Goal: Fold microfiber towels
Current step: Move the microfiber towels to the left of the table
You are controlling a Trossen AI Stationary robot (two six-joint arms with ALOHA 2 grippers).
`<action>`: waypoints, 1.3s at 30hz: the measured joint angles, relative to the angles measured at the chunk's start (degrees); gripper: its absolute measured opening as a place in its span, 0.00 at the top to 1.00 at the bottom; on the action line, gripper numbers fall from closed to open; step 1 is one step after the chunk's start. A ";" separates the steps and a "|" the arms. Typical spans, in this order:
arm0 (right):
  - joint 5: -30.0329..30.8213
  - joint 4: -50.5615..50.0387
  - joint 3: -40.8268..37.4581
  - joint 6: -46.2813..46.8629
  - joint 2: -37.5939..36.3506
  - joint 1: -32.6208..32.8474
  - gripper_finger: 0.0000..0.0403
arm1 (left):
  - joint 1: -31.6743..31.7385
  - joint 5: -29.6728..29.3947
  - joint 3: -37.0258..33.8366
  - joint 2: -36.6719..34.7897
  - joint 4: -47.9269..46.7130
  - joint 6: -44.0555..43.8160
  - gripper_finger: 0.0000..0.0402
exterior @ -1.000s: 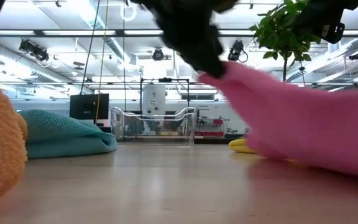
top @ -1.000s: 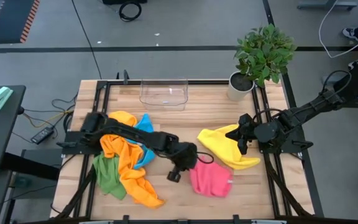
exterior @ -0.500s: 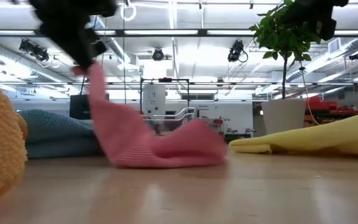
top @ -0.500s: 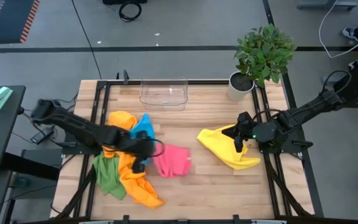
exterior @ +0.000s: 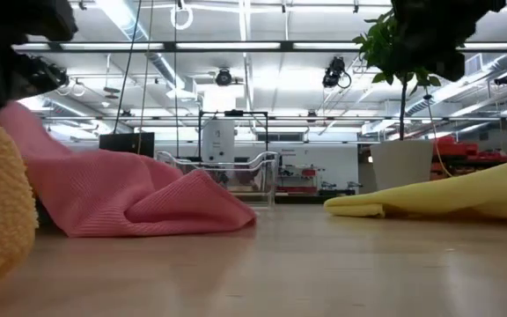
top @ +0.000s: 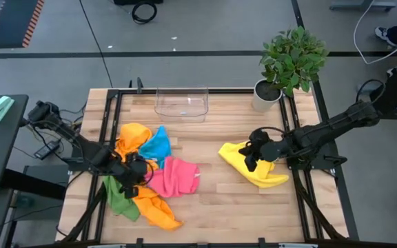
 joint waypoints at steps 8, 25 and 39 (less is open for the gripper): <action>-3.16 -15.83 0.00 16.59 4.38 2.41 0.93 | 1.22 1.37 9.32 0.04 4.35 2.08 0.63; -8.14 -31.15 0.00 21.10 2.78 2.60 0.93 | 20.77 2.08 19.30 29.08 29.42 20.55 0.61; -12.01 -35.46 0.00 20.75 1.98 1.39 0.74 | 15.98 17.59 19.39 43.42 25.46 4.40 0.95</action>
